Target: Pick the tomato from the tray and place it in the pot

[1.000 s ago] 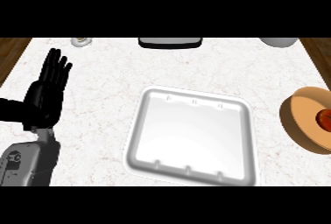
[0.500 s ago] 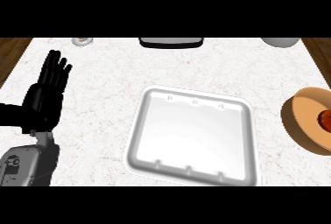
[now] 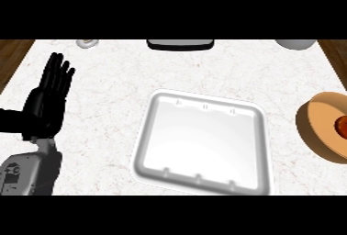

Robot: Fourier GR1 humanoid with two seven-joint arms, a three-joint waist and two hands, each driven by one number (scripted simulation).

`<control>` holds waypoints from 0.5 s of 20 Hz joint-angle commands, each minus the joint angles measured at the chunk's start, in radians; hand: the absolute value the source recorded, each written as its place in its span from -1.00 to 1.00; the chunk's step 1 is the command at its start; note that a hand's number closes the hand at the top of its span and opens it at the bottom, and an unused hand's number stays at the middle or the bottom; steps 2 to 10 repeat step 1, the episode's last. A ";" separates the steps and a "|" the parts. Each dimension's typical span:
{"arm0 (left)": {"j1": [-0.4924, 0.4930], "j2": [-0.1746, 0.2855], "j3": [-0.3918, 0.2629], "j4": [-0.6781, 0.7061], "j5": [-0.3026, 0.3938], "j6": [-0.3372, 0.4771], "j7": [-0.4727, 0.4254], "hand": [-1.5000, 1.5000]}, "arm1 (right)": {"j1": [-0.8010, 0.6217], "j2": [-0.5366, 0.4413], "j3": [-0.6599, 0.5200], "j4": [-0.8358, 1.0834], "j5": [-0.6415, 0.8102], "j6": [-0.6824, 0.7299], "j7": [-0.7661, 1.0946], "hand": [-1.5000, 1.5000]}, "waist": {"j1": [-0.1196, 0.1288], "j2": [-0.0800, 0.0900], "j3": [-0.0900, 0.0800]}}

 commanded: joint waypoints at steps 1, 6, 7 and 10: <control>-0.048 0.011 0.012 0.028 0.000 0.002 0.010 0.00 | 0.017 -0.077 0.004 0.106 0.009 0.016 -0.047 -1.00 | 0.002 0.005 0.003; -0.048 0.011 0.012 0.028 0.000 0.002 0.010 0.00 | 0.017 -0.077 0.004 0.106 0.009 0.016 -0.047 -1.00 | 0.002 0.005 0.003; -0.048 0.011 0.012 0.028 0.000 0.002 0.010 0.00 | 0.017 -0.077 0.004 0.106 0.009 0.016 -0.047 -1.00 | 0.002 0.005 0.003; -0.048 0.011 0.012 0.028 0.000 0.002 0.010 0.00 | 0.017 -0.077 0.004 0.106 0.009 0.016 -0.047 -1.00 | 0.002 0.005 0.003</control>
